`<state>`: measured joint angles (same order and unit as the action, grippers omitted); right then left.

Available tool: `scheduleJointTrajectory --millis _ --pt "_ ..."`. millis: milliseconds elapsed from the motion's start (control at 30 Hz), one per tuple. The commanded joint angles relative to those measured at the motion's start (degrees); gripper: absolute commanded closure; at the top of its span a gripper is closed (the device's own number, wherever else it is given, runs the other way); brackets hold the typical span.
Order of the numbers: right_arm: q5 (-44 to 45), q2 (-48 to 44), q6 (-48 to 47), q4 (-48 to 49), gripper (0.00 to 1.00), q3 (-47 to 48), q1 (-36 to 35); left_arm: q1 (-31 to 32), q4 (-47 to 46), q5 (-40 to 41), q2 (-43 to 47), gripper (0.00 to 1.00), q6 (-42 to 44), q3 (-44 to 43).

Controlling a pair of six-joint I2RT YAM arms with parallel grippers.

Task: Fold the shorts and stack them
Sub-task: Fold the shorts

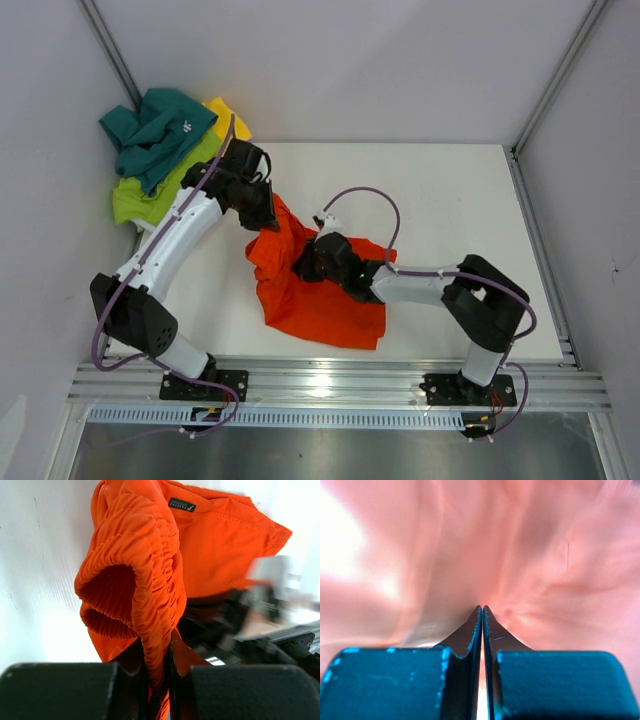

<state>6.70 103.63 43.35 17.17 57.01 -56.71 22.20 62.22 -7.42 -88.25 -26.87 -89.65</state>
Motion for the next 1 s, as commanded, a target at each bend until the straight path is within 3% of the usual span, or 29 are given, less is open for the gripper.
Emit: scheduleJointTrajectory --millis 0,233,400,633,967 --pt "-0.28 -6.77 -0.64 -2.31 0.96 -0.41 1.51 -0.22 0.19 0.30 0.44 1.00 0.42 -2.46" --pt "3.32 -18.36 -0.02 -12.58 0.94 -5.94 4.93 -0.14 -0.60 1.88 2.64 1.00 0.15 -0.01" --pt "-2.91 -32.93 2.09 -19.51 0.84 -14.73 12.74 0.22 -1.39 1.97 3.17 1.00 0.42 1.49" --pt "-0.73 -46.31 -0.20 -36.22 0.66 -21.24 17.67 1.36 -2.01 2.67 2.64 1.00 0.59 2.11" --pt "-4.68 -41.77 -1.43 -35.01 0.53 -25.20 21.82 4.17 -1.84 4.87 2.73 1.00 -0.46 0.96"
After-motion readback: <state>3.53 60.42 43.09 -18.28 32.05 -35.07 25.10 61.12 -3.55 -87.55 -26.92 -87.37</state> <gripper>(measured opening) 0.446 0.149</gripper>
